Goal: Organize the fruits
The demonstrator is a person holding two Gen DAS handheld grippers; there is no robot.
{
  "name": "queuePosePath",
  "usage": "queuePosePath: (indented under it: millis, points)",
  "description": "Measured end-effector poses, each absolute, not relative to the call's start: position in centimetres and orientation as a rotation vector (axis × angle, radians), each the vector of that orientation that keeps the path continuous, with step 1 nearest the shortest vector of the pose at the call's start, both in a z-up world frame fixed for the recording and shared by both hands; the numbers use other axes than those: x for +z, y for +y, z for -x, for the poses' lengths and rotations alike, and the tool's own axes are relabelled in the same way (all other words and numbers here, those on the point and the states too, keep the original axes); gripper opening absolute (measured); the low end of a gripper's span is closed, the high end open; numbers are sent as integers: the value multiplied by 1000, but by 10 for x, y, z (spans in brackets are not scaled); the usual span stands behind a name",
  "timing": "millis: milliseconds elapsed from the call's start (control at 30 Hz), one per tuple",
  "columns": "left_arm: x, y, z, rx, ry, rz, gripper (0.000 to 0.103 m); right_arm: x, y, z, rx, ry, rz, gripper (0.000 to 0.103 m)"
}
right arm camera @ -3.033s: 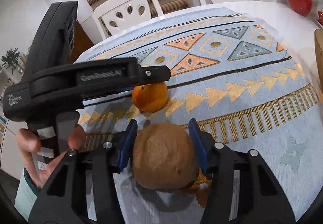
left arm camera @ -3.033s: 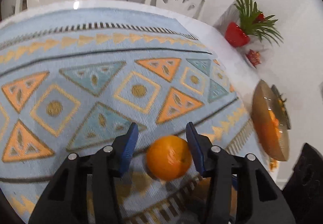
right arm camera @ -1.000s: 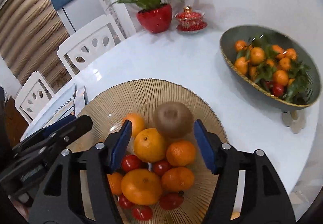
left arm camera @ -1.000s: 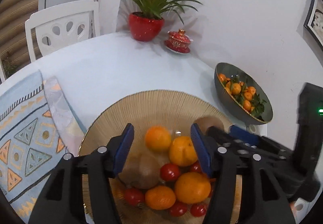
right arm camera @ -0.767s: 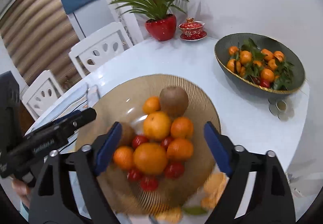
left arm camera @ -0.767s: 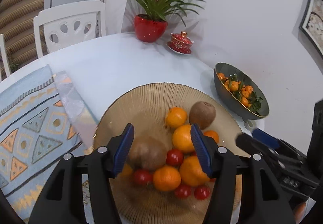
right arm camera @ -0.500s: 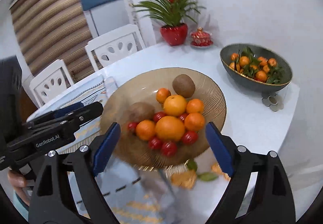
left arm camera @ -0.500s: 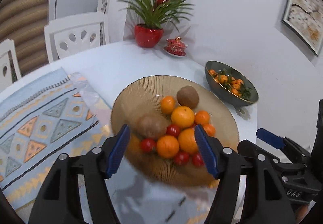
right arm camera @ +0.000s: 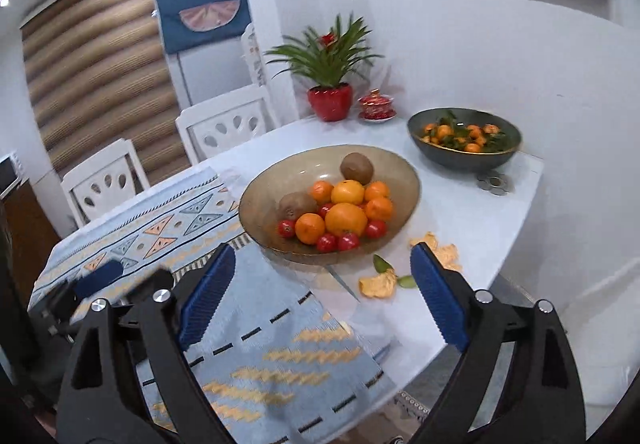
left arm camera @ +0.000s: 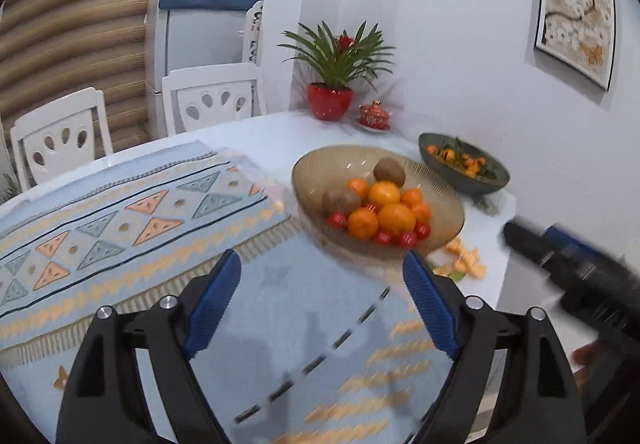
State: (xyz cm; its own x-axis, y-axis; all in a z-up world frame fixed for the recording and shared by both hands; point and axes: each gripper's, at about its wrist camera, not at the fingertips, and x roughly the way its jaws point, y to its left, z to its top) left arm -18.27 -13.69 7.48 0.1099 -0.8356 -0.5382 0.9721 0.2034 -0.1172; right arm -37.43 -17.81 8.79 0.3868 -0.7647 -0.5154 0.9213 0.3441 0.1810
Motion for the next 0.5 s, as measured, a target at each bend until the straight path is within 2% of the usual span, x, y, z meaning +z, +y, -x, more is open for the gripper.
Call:
queuePosePath:
  millis: [100,267,500]
  points:
    - [63,-125,183,-1324,534,-324,83,83,-169,373,-1141,387,-506,92]
    - [48,-109,178,-1267,495,-335,94,68,-157,360,-1164,446,-487,92]
    - [21,-103,183,-1249,452,-397,98,53,-147,349,-1212,506,-430,94]
